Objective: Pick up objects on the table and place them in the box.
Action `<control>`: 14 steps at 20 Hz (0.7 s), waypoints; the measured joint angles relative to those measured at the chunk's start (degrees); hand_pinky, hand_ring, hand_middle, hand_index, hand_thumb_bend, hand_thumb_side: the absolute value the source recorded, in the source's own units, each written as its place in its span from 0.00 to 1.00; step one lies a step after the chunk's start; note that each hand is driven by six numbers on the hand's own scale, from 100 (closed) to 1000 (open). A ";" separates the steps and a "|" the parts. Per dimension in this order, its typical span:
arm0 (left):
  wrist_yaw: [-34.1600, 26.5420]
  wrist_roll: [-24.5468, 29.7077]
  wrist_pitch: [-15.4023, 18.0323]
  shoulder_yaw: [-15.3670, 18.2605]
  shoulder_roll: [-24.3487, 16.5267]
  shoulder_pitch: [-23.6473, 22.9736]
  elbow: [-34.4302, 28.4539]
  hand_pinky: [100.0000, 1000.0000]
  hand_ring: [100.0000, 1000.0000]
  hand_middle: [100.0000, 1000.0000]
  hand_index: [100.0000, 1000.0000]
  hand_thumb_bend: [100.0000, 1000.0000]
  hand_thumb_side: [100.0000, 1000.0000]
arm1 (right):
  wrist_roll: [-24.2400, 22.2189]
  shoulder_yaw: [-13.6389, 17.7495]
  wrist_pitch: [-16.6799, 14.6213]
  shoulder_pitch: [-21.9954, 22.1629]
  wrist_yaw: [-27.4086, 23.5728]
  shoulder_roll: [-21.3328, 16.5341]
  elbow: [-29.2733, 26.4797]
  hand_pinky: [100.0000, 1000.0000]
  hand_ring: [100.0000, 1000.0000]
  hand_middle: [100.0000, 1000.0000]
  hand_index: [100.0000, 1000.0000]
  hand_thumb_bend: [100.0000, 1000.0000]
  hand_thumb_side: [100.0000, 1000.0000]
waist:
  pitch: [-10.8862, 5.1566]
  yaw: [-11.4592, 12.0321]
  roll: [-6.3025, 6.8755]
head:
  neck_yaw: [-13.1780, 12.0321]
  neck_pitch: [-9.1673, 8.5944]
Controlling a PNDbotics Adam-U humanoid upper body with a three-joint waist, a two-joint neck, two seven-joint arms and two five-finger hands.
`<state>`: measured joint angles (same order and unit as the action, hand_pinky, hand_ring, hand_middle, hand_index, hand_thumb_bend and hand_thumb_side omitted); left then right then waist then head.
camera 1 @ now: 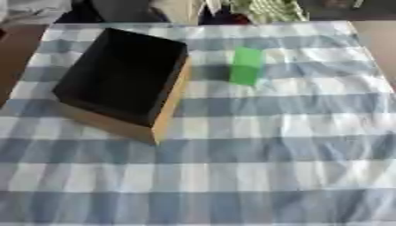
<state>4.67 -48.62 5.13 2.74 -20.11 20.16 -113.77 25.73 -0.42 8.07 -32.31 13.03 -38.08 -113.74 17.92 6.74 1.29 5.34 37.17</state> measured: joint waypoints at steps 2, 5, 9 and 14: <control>0.00 0.00 0.00 0.00 0.00 0.00 0.00 0.56 0.69 0.53 0.68 0.21 0.32 | -0.01 0.00 0.01 0.00 0.00 0.00 0.00 0.82 0.82 0.70 0.83 0.00 0.38 | 0.00 0.00 0.01 | 0.00 0.00; 0.00 0.00 0.00 0.00 0.00 0.00 0.00 0.56 0.68 0.53 0.68 0.21 0.32 | -0.23 0.00 0.23 0.00 0.01 0.00 0.00 0.82 0.82 0.70 0.83 0.00 0.38 | -0.01 -0.01 0.01 | -0.01 0.00; 0.00 0.00 0.00 0.00 0.00 0.00 0.00 0.57 0.68 0.53 0.68 0.21 0.32 | -1.08 -0.37 1.24 -0.58 0.12 -0.18 0.00 0.83 0.82 0.71 0.83 0.00 0.35 | -0.25 -0.07 -0.02 | -0.01 0.00; 0.00 0.07 -0.05 -0.01 0.00 0.00 0.00 0.57 0.68 0.53 0.68 0.21 0.32 | -8.15 -3.59 9.49 -5.07 1.15 -4.44 0.00 0.84 0.84 0.74 0.85 0.00 0.20 | -1.07 -0.08 -0.44 | 0.07 0.15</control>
<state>4.67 -48.55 5.08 2.74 -20.11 20.16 -113.77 17.58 -4.01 17.56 -37.38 14.18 -42.52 -113.74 16.85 6.66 0.85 5.40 37.32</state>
